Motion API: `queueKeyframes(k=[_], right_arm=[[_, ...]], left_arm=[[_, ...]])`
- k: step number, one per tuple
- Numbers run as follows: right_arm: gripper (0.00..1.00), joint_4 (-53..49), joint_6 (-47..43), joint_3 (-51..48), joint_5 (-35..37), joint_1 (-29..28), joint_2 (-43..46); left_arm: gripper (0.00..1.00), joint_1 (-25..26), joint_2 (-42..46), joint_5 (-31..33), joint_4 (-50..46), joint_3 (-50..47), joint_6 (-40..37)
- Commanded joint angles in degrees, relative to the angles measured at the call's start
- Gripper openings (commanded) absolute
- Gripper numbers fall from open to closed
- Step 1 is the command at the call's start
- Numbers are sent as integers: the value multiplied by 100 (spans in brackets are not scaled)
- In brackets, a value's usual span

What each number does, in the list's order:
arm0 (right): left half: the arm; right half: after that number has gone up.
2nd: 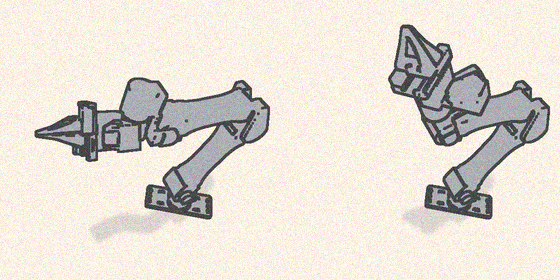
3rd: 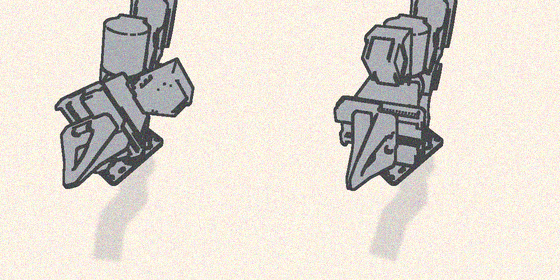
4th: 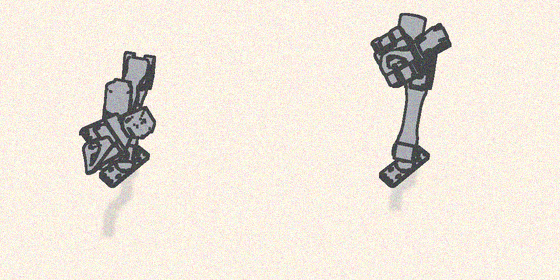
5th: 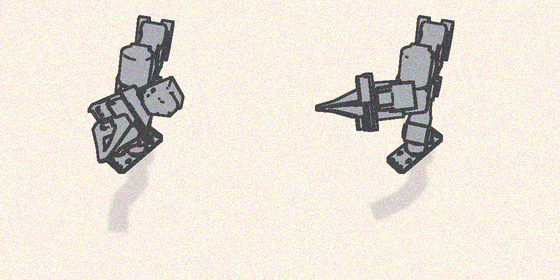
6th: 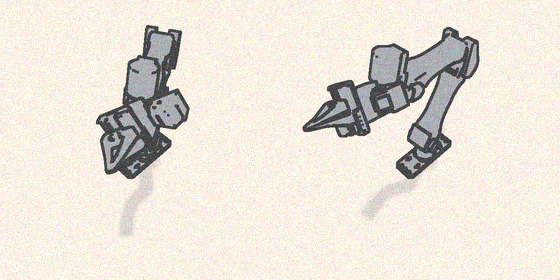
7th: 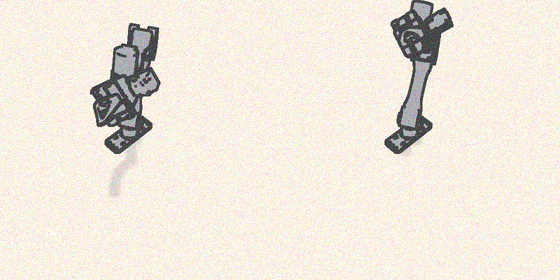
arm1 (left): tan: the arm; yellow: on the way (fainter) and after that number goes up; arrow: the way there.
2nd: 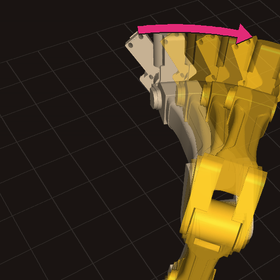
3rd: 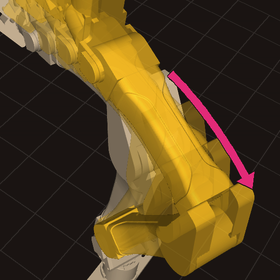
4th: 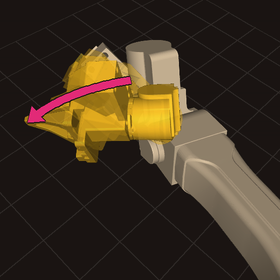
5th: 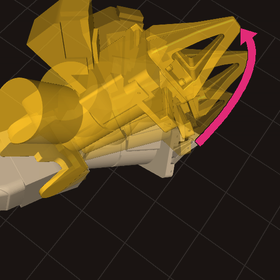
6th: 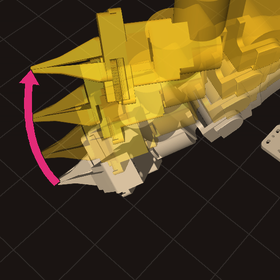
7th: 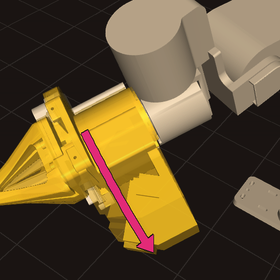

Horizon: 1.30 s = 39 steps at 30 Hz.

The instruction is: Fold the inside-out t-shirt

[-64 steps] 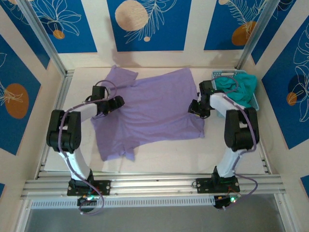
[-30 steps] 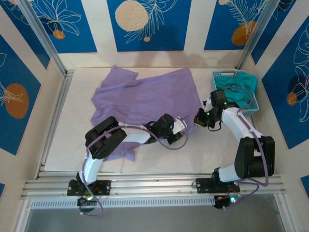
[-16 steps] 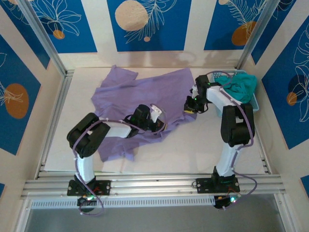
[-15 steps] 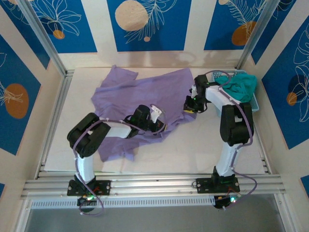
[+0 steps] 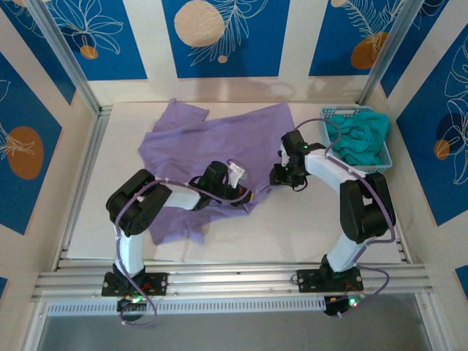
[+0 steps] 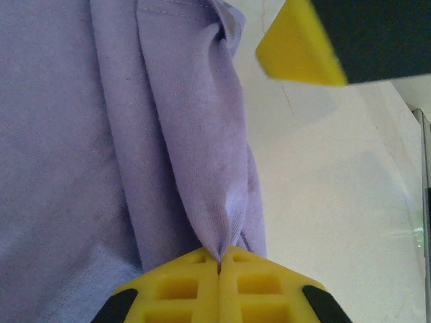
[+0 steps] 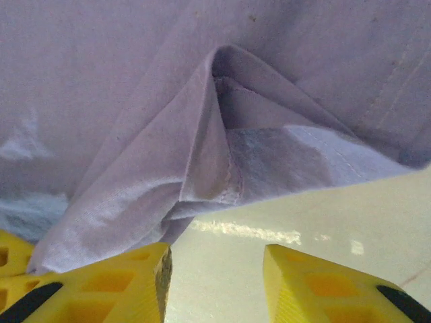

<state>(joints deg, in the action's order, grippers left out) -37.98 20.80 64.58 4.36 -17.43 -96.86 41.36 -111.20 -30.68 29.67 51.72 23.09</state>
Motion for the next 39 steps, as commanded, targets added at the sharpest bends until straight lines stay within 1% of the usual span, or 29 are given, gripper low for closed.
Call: queueKeyframes(k=[1, 4, 6, 7, 9, 10, 11, 13, 17, 19, 21, 23, 24, 26, 28, 32, 34, 35, 37, 39], right_arm=[[42, 411, 149, 59, 119, -18, -306], [41, 430, 105, 329, 284, 9, -596], [39, 507, 42, 428, 303, 34, -624], [35, 557, 17, 471, 337, 66, -648], [20, 473, -29, 626, 514, 120, -720], [13, 396, -50, 696, 769, 152, -748], [8, 282, -64, 792, 1018, 196, -768], [5, 68, -68, 941, 1364, 294, -782], [5, -217, -155, 1058, 1739, 315, -667], [7, -198, -235, 951, 1629, 219, -489], [14, -52, -250, 692, 1106, 75, -225], [27, 203, -85, 390, 360, 7, -78], [32, 293, -13, 311, 134, -3, -85], [38, 475, 77, 214, -87, -36, -205], [41, 492, 109, 276, -93, -57, -419], [40, 588, 83, 463, -1, -104, -766], [35, 527, 50, 630, 195, -111, -940], [31, 475, 39, 705, 311, -107, -1002], [20, 379, 16, 778, 611, -111, -1061], [12, 241, -32, 815, 945, -101, -1008]], left_arm=[[0, -51, -62, -161, 153, -82, 39], [0, -56, -25, -150, 136, -116, 24], [0, -63, -16, -150, 126, -137, 2], [0, -64, -3, -139, 135, -153, -4], [0, -71, 11, -126, 147, -179, -4], [0, -77, 19, -138, 151, -188, -12], [0, -82, 19, -143, 141, -201, -23], [0, -94, 2, -168, 128, -198, -33], [0, -103, -34, -193, 167, -198, -2], [0, -106, -42, -193, 177, -198, 3], [0, -109, -51, -184, 163, -184, -13], [0, -105, -60, -180, 174, -180, -8], [0, -106, -67, -182, 171, -180, -6], [0, -105, -85, -193, 198, -174, 16], [0, -104, -95, -208, 197, -164, 29], [0, -105, -91, -214, 195, -174, 21], [0, -107, -104, -223, 198, -167, 27], [0, -111, -104, -229, 199, -166, 27], [0, -110, -100, -220, 196, -163, 29], [0, -107, -88, -221, 183, -175, 22]])
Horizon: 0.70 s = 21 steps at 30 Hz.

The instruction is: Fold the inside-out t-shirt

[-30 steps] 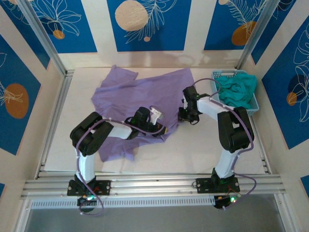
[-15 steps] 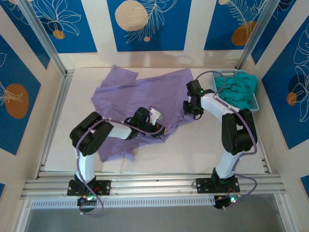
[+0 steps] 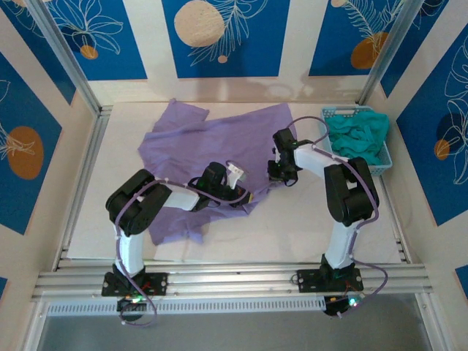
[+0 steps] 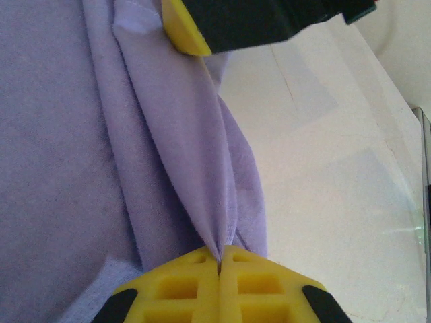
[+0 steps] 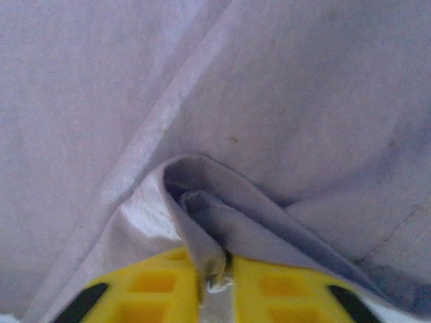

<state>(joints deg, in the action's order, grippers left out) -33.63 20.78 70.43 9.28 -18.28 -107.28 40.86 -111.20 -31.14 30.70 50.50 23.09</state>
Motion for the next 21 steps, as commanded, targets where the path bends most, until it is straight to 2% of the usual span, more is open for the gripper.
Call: queueKeyframes(k=[1, 4, 7, 10, 15, 18, 21], right_arm=[[9, -234, -69, 225, 592, -9, 94], [3, -400, -352, 242, 801, 50, 393], [0, -408, -940, 136, 329, 129, 944], [0, -421, -1390, 11, -1011, 371, 1589], [0, -448, -1583, -74, -3953, 1157, 2283], [0, -575, -1717, 10, -4925, 1391, 2304], [0, -618, -1731, 71, -5124, 1466, 2196]], left_arm=[[0, -60, -92, -166, 69, -54, 10], [0, -56, -104, -154, 51, -66, -5], [0, -77, -95, -75, -10, -77, 25], [0, -173, -119, -78, 84, -60, 246], [0, -354, -341, -214, 311, 129, 662], [0, -373, -449, -301, 256, 364, 732], [0, -371, -508, -321, 58, 609, 690]])
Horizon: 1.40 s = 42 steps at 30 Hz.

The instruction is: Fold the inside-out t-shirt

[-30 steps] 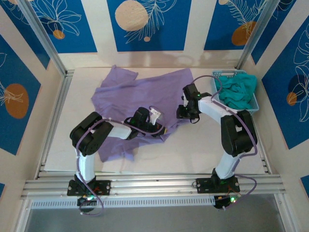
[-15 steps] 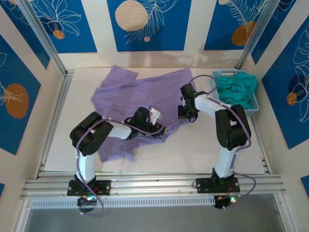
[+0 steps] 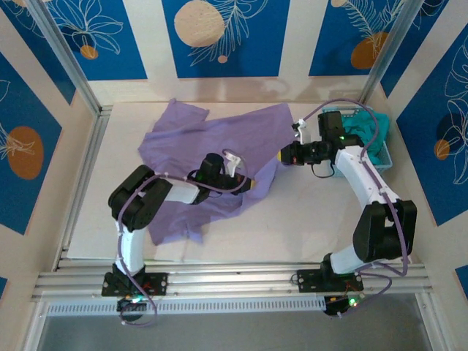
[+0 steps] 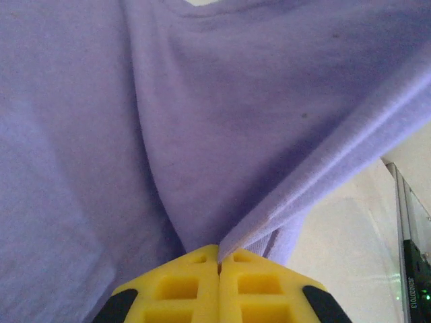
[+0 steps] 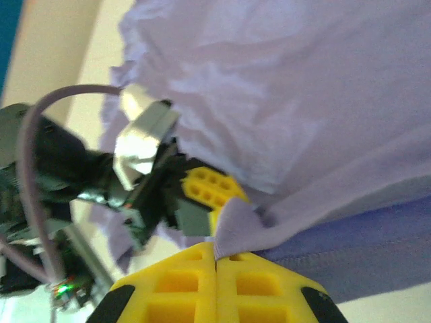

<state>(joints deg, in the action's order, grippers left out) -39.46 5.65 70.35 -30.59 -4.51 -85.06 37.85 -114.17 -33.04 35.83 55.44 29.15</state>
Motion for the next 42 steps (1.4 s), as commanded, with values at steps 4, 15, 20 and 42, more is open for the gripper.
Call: queueKeyframes(k=[4, 15, 20, 42], right_arm=[[0, -6, 186, 110, -296, 171, -231], [0, 656, 1386, -347, 2341, 645, -8], [0, 773, 1338, -545, 2409, 440, 107], [0, 980, 1202, -768, 2011, 260, 264]], left_arm=[[0, -66, -226, -155, -651, 278, -7], [56, -279, 3182, 2512, -3689, -1429, -126], [60, -166, 5051, 3538, -6304, -2182, 431], [59, 46, 6532, 4546, -7611, -3600, 2470]])
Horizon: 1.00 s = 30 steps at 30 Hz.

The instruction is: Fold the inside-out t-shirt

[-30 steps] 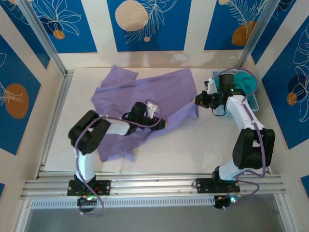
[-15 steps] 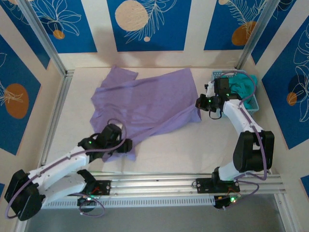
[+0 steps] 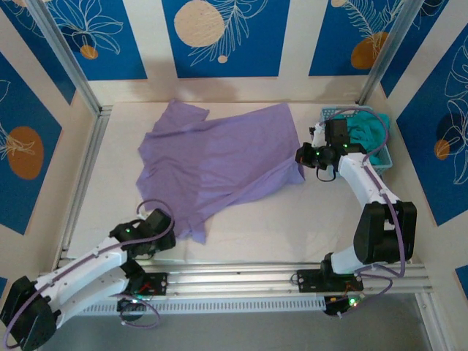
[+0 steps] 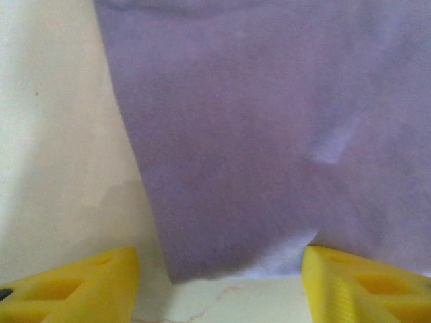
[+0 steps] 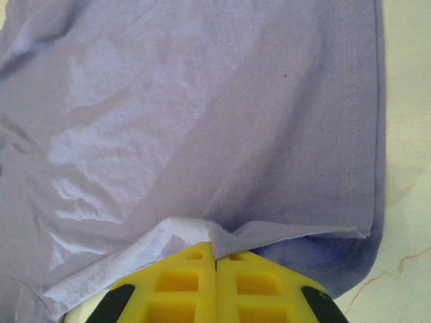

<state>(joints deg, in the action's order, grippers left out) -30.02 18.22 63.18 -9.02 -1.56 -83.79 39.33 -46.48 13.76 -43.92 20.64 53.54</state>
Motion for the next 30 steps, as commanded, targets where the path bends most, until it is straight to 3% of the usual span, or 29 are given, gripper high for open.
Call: queueKeyframes(k=[1, 5, 8, 13, 16, 19, 25, 30], right_arm=[[0, 47, -48, -58, -140, -42, 156], [0, 100, -3, -110, -100, -37, 206], [0, 120, 31, -178, -21, -32, 333], [0, 71, 23, -258, 265, 24, 1206], [0, -48, 10, -364, 553, 115, 2228], [0, -392, -26, -163, 918, 163, 3336], [0, -1022, -213, 1221, 1630, 165, 4642], [0, -1097, -218, 2342, 1602, 165, 4558]], left_arm=[[54, -114, -345, -169, 498, -131, -7], [28, -160, -771, -198, 1114, -156, -227], [0, -207, -849, -139, 1464, -109, -445], [0, -215, 319, 589, 673, 886, -1120], [0, -209, 1373, 1074, 245, 1769, -1605], [0, -212, 1822, 1379, -23, 3052, -2285], [0, -210, 1220, 1929, 67, 5889, -4033], [0, -213, 149, 2841, 857, 7347, -5228]])
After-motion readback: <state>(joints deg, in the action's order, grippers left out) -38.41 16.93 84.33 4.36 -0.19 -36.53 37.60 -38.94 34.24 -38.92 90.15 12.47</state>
